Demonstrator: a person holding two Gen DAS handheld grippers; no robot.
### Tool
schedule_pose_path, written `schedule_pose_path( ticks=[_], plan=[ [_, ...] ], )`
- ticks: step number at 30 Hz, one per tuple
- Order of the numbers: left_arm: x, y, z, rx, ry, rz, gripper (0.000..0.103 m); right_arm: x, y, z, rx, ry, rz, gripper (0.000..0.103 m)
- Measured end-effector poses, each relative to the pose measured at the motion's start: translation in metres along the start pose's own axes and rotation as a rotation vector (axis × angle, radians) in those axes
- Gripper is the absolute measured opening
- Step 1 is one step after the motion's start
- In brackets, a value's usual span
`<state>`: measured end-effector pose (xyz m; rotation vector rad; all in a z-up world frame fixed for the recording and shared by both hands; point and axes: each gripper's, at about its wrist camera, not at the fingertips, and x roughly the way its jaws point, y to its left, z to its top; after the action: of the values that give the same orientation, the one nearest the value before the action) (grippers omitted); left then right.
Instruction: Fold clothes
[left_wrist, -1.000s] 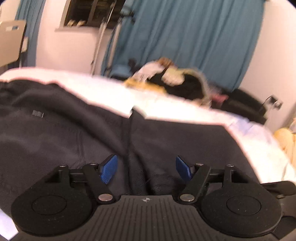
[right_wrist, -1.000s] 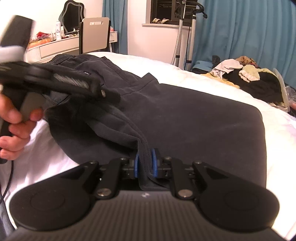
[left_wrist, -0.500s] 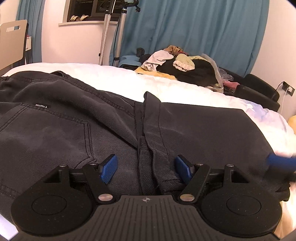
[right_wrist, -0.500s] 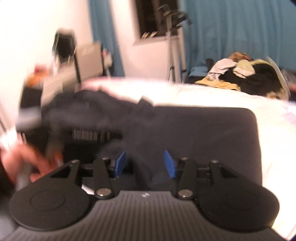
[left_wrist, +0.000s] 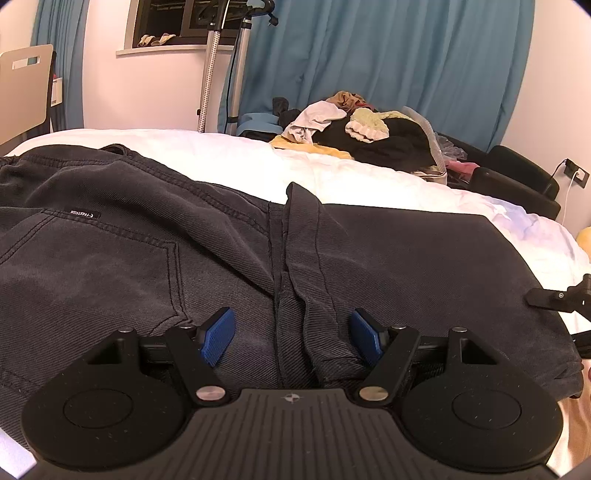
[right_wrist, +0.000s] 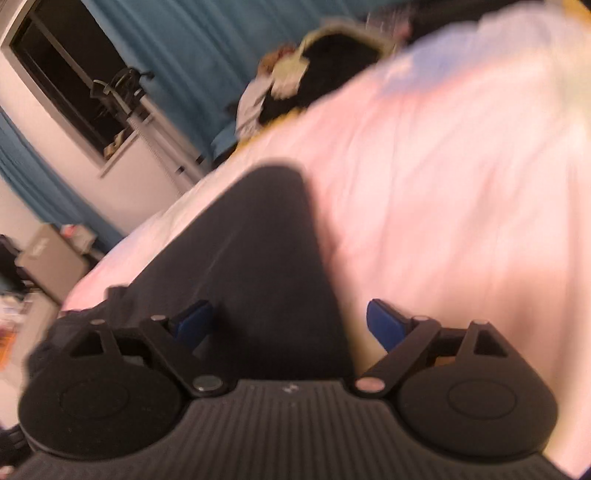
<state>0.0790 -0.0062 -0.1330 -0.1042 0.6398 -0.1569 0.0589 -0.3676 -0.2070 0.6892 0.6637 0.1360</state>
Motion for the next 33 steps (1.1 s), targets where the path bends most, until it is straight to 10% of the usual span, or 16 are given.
schedule_pose_path(
  ticks=[9,12,16,27,33],
  plan=[
    [0.002,0.0,0.001,0.003,0.006,0.001,0.074,-0.036,0.026,0.003,0.05,-0.117,0.446,0.088],
    [0.002,-0.002,0.001,0.007,0.003,-0.002,0.074,-0.028,0.015,-0.001,0.092,-0.088,0.343,0.086],
    [0.0,-0.004,0.001,0.012,-0.008,-0.002,0.077,-0.019,-0.005,-0.008,0.138,-0.077,0.14,0.032],
    [-0.063,-0.001,0.016,-0.002,-0.255,-0.032,0.088,-0.064,0.027,0.006,0.033,-0.257,0.146,0.017],
    [-0.027,-0.011,0.021,0.033,-0.139,0.095,0.089,-0.091,0.044,0.019,-0.015,-0.355,0.162,0.017]
  ],
)
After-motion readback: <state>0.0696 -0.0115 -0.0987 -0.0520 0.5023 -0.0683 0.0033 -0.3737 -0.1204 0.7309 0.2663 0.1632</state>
